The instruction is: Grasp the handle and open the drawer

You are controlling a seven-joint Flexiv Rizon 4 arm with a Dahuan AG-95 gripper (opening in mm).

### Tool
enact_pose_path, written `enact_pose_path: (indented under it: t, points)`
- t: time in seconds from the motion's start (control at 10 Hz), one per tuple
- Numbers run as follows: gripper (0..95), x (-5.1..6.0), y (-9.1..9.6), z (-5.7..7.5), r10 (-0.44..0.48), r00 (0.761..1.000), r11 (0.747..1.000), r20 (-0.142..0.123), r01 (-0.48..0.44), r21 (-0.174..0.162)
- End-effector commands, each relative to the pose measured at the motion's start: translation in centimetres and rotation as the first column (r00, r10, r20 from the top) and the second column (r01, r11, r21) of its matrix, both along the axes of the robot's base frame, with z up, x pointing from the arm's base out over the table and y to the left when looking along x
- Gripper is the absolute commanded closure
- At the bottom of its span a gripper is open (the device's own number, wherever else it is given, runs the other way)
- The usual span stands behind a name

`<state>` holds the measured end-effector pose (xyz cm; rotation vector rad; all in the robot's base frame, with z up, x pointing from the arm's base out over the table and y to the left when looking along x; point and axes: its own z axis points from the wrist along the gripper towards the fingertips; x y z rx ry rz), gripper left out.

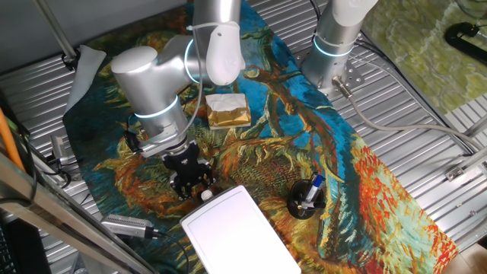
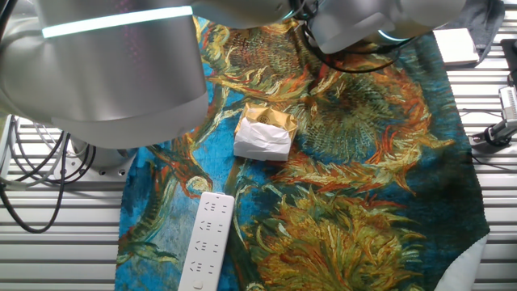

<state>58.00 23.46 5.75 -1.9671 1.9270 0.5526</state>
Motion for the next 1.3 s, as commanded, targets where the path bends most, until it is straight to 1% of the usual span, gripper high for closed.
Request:
enact_pose_path:
  t: [0.1,0.3,0.8,1.3]
  points:
    - [57.0,0.03,0.02,0.08,-0.001,1.0,1.0,0.0,0.001,-0.002]
    - [95.0,0.03,0.02,0.08,-0.009,1.0,1.0,-0.002,0.009,0.0]
    - [95.0,0.03,0.02,0.08,-0.004,1.0,1.0,0.001,0.004,-0.006]
    - [95.0,0.03,0.02,0.08,-0.009,1.0,1.0,-0.002,0.009,-0.004]
